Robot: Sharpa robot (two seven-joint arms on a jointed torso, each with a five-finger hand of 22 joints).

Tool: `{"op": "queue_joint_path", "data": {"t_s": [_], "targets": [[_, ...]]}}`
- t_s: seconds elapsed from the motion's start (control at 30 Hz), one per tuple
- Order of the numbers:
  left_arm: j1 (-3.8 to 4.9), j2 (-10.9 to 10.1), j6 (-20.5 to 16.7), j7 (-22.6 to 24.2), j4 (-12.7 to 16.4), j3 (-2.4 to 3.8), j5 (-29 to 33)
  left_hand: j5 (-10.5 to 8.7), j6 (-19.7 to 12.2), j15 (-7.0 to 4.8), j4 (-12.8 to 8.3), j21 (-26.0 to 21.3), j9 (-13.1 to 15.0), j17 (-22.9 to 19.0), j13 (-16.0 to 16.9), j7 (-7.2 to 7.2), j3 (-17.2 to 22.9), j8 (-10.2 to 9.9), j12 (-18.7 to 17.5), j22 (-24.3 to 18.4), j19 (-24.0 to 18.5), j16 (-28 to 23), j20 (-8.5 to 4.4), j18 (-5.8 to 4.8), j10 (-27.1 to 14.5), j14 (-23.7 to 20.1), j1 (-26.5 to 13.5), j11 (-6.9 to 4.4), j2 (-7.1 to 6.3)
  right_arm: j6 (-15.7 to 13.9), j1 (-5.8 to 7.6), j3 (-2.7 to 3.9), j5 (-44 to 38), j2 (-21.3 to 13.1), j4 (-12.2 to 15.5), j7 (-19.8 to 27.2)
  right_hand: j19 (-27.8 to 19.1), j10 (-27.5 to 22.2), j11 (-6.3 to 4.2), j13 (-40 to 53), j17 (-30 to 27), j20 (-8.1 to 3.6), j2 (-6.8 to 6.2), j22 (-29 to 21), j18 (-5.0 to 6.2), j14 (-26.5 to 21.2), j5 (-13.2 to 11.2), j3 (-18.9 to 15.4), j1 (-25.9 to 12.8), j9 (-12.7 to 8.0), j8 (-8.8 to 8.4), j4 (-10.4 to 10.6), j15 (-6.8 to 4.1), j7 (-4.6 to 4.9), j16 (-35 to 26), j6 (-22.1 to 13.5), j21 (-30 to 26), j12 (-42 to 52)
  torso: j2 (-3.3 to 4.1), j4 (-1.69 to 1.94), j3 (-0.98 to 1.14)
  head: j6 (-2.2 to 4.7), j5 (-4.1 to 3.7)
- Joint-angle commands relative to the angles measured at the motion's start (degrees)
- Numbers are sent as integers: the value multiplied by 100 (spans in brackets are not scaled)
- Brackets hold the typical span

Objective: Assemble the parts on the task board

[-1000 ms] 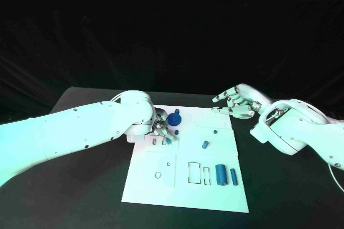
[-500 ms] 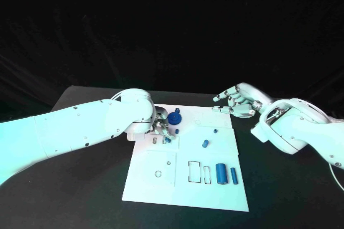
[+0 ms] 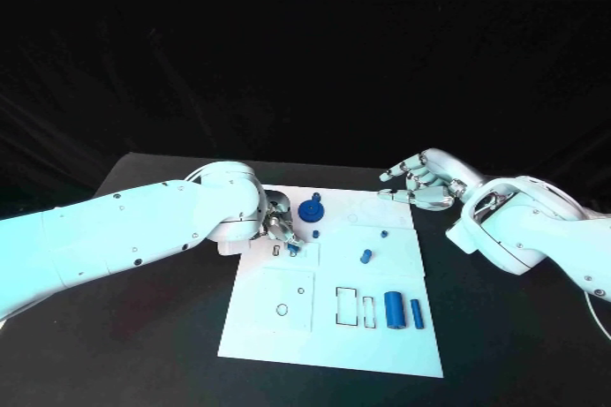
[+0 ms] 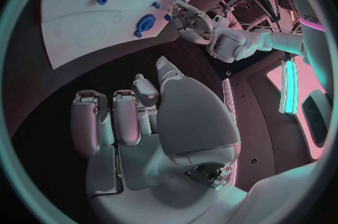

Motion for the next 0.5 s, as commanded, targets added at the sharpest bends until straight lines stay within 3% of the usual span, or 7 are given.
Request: {"op": "queue_joint_path", "data": {"t_s": [0.03, 0.3, 0.5], "targets": [[-8, -68, -447, -566, 105, 4, -60, -5, -22, -20, -800, -9, 15, 1508, 6, -12, 840, 44, -6, 590, 269, 18, -2, -25, 29, 590, -61, -1, -16, 38, -6, -1, -65, 7, -16, -5, -40, 26, -20, -9, -7, -15, 34, 7, 28, 271, 30, -30, 46, 8, 23, 12, -19, 0, -27, 50, -35, -13, 5, 4, 0, 10, 14], [-102, -214, -855, -496, 293, 4, -566, -9, -16, -23, -846, 18, 41, 1508, 52, -15, 902, 59, 36, 635, 286, 18, -4, -35, 65, 590, -72, -5, -39, 35, -8, -2, -65, -1, -28, -2, -40, 27, -19, -9, -4, -15, 41, 8, 28, 272, 37, -36, 39, 8, 22, 19, -19, 0, -26, 50, -35, -13, 3, 1, -5, 3, 32], [-235, -256, -1081, -532, 382, 4, -848, -11, -13, -24, -851, 28, 46, 1508, 63, -15, 914, 62, 47, 652, 292, 18, -5, -39, 74, 590, -76, -6, -42, 40, -8, -3, -65, -6, -28, 3, -40, 27, -19, -9, -4, -15, 41, 8, 28, 272, 37, -36, 39, 8, 22, 19, -19, 0, -26, 50, -35, -13, 9, -4, -5, 4, 40]]}}
